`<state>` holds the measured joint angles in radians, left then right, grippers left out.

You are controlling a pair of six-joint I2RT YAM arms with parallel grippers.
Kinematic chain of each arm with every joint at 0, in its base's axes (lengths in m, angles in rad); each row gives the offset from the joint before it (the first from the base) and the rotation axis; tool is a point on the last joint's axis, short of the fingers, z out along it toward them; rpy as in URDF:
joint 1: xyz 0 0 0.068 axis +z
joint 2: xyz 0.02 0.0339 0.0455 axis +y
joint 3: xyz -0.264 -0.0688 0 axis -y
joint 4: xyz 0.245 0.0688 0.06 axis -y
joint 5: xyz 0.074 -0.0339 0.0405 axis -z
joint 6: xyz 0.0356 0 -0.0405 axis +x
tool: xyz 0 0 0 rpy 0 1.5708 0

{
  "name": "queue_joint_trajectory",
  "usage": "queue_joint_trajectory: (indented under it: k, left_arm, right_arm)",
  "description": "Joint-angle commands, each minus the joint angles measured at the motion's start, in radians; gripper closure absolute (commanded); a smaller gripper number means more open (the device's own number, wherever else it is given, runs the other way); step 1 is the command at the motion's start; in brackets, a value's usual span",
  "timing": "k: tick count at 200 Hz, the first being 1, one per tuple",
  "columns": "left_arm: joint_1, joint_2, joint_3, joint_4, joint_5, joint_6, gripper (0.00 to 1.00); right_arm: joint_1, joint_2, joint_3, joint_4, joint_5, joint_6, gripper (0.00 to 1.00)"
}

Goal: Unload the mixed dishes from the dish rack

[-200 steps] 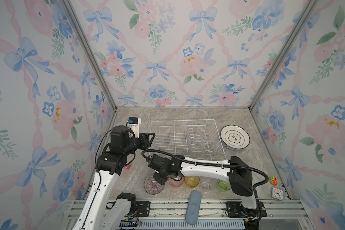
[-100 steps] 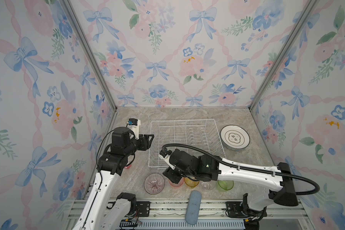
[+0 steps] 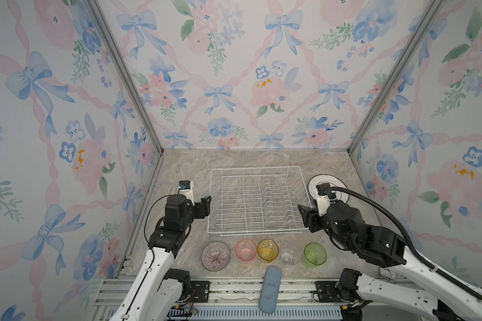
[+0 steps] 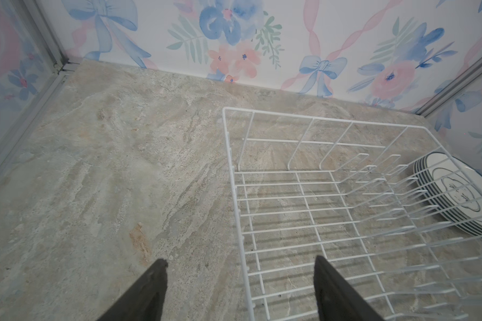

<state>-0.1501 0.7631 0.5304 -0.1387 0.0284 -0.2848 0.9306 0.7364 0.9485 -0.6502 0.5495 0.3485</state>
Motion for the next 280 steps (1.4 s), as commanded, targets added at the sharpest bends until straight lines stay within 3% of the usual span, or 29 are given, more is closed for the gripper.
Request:
queue_joint_trajectory:
  k: [1, 29, 61, 92, 129, 164, 171, 188, 220, 243, 280]
  left_arm:
    - [0.006, 0.006, -0.121, 0.285, -0.081, -0.009, 0.20]
    - [0.006, 0.068, -0.241, 0.500, -0.190, 0.045, 0.16]
    - [0.010, 0.189, -0.292, 0.687, -0.289, 0.169, 0.13]
    - [0.017, 0.322, -0.374, 1.020, -0.298, 0.274, 0.10]
    - [0.026, 0.572, -0.369, 1.262, -0.291, 0.329, 0.04]
    - [0.029, 0.736, -0.302, 1.314, -0.277, 0.312, 0.05]
    - [0.035, 0.781, -0.307, 1.390, -0.269, 0.321, 0.07]
    - [0.072, 0.806, -0.326, 1.421, -0.268, 0.261, 0.04]
    - [0.073, 0.815, -0.328, 1.443, -0.255, 0.272, 0.02]
    - [0.069, 0.812, -0.327, 1.441, -0.239, 0.284, 0.02]
    - [0.066, 0.813, -0.312, 1.412, -0.231, 0.290, 0.02]
  right_arm:
    - [-0.067, -0.098, -0.067, -0.004, 0.075, 0.004, 0.35]
    - [-0.108, -0.159, -0.118, 0.000, 0.064, -0.012, 0.35]
    - [-0.135, -0.112, -0.129, 0.001, 0.068, -0.040, 0.34]
    - [-0.148, -0.043, -0.131, 0.048, 0.055, -0.070, 0.33]
    - [-0.196, -0.008, -0.166, 0.131, 0.053, -0.104, 0.32]
    - [-0.324, -0.045, -0.269, 0.267, 0.058, -0.150, 0.32]
    - [-0.356, -0.054, -0.292, 0.296, 0.058, -0.160, 0.32]
    - [-0.446, -0.071, -0.347, 0.371, 0.052, -0.174, 0.31]
    - [-0.610, -0.052, -0.447, 0.528, 0.007, -0.213, 0.27]
    - [-0.729, 0.013, -0.558, 0.760, -0.068, -0.227, 0.20]
    - [-0.866, 0.229, -0.711, 1.208, -0.223, -0.201, 0.18]
